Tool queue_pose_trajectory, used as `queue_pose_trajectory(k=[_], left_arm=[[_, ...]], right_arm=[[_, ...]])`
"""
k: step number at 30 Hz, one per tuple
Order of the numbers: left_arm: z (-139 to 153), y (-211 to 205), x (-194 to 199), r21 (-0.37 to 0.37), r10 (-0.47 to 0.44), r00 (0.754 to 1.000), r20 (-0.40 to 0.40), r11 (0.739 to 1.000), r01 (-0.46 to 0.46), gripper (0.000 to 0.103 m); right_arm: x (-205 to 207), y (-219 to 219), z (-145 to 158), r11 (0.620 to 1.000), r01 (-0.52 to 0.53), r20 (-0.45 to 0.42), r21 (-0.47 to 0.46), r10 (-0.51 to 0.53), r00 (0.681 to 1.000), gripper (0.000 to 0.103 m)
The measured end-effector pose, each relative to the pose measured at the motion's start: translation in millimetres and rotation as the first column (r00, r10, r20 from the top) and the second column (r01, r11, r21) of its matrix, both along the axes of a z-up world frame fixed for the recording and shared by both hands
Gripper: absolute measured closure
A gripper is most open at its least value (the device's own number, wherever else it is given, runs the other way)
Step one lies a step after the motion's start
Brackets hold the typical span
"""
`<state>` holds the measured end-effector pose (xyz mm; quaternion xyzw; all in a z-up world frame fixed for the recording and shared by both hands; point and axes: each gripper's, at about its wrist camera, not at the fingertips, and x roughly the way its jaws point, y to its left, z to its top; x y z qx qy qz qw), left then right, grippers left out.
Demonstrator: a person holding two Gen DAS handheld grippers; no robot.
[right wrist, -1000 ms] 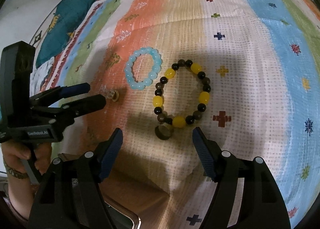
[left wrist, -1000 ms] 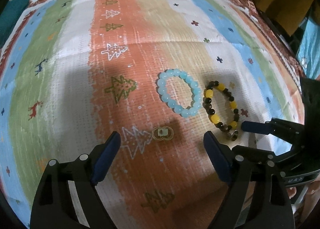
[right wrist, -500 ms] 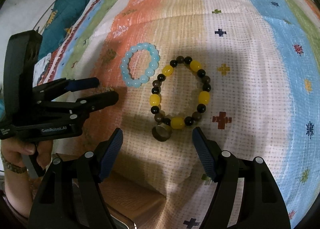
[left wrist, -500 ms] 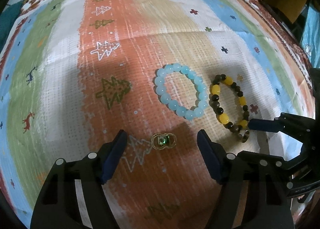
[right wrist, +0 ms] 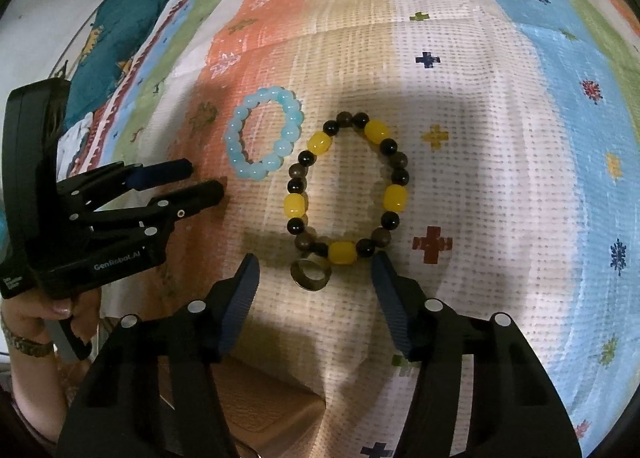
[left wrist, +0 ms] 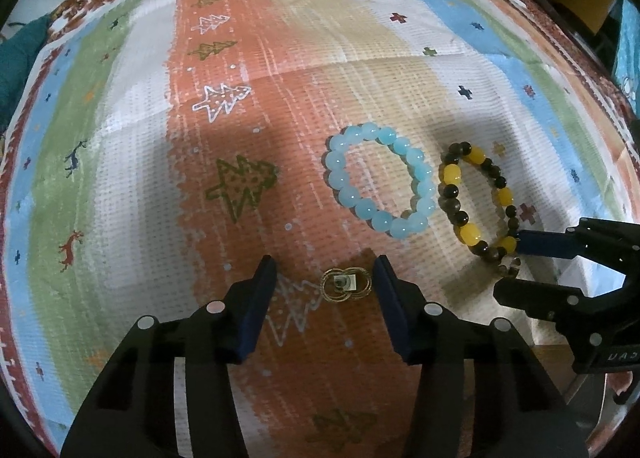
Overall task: Organize jewelry
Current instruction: 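Close the left tool on the gold ring while the right tool closes on the dark ring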
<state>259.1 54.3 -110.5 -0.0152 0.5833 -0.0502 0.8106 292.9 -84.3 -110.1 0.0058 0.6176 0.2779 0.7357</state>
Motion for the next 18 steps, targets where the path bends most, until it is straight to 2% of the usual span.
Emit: queue_pose_trajectory(k=[5, 9, 13, 15, 18], left_arm=[[-0.3, -1.5, -0.5, 0.02, -0.003, 1.0, 0.007, 1.0, 0.003, 0.06], [-0.6, -2.1, -0.5, 0.027, -0.003, 1.0, 0.014, 1.0, 0.002, 0.07], [-0.2, -0.2, -1.3, 0.029, 0.002, 1.0, 0.017, 1.0, -0.002, 0.076], [0.1, 0.7, -2.1, 0.027, 0.002, 1.0, 0.018, 1.0, -0.002, 0.081], [0.6, 0.5, -3.1, 0.021, 0.001, 1.0, 0.016, 1.0, -0.001, 0.086]], right_arm=[[0.3, -3.1, -0.1, 1.0, 0.006, 0.006, -0.02, -0.006, 1.0, 0.057], [0.4, -5.8, -0.5, 1.0, 0.011, 0.003, -0.025, -0.011, 1.0, 0.067], [0.4, -5.1, -0.7, 0.999, 0.008, 0.007, -0.035, -0.008, 1.0, 0.07], [0.8, -6.7, -0.9, 0.999, 0.013, 0.007, -0.035, -0.012, 1.0, 0.078], [1.6, -7.2, -1.7, 0.999, 0.018, 0.004, -0.037, -0.018, 1.0, 0.083]])
